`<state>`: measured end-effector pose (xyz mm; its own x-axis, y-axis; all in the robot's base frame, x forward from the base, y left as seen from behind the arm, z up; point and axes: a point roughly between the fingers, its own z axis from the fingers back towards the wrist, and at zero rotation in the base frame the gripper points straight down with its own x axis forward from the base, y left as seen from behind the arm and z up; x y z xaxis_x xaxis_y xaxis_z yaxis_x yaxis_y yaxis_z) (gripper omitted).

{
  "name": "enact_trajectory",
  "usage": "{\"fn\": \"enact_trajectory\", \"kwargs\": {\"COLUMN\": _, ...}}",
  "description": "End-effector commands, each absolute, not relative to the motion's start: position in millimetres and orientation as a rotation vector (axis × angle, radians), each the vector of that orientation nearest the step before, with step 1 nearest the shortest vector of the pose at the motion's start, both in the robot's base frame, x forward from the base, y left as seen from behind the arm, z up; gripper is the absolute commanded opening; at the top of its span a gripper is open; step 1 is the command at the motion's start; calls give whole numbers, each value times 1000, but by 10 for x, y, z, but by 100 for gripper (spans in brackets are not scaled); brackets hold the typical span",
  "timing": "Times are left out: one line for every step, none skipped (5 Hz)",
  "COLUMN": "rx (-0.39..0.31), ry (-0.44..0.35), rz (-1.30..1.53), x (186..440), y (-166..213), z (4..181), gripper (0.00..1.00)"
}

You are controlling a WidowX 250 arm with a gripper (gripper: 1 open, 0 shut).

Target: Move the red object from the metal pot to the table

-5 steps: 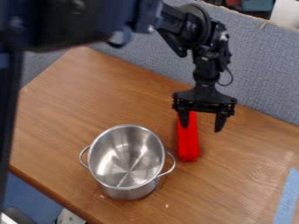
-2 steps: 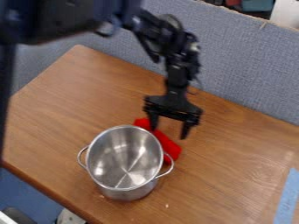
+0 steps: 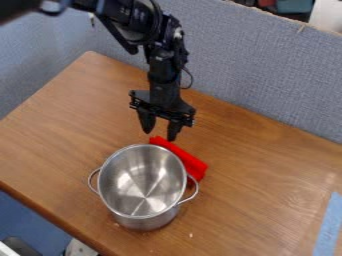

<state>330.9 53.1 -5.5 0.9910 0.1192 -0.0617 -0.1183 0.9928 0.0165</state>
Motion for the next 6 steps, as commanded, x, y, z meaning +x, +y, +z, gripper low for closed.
{"fn": "enact_trajectory", "kwargs": {"rx": 27, "ry": -3, "rz": 63, "x": 3493, "y": 779, "z": 25, "gripper": 0}}
{"fn": "enact_trajectory", "kwargs": {"rx": 34, "ry": -44, "rz": 131, "x": 3353, "y": 672, "z": 104, "gripper": 100}}
{"fn": "enact_trajectory", "kwargs": {"rx": 51, "ry": -69, "rz": 241, "x": 3262, "y": 699, "z": 171, "gripper": 0}}
{"fn": "enact_trajectory", "kwargs": {"rx": 57, "ry": -100, "rz": 254, "x": 3207, "y": 845, "z": 142, "gripper": 0}}
{"fn": "enact_trajectory", "kwargs": {"rx": 40, "ry": -153, "rz": 237, "x": 3236, "y": 820, "z": 157, "gripper": 0}}
{"fn": "enact_trajectory", "kwargs": {"rx": 40, "ry": -171, "rz": 151, "x": 3357, "y": 684, "z": 304, "gripper": 0}}
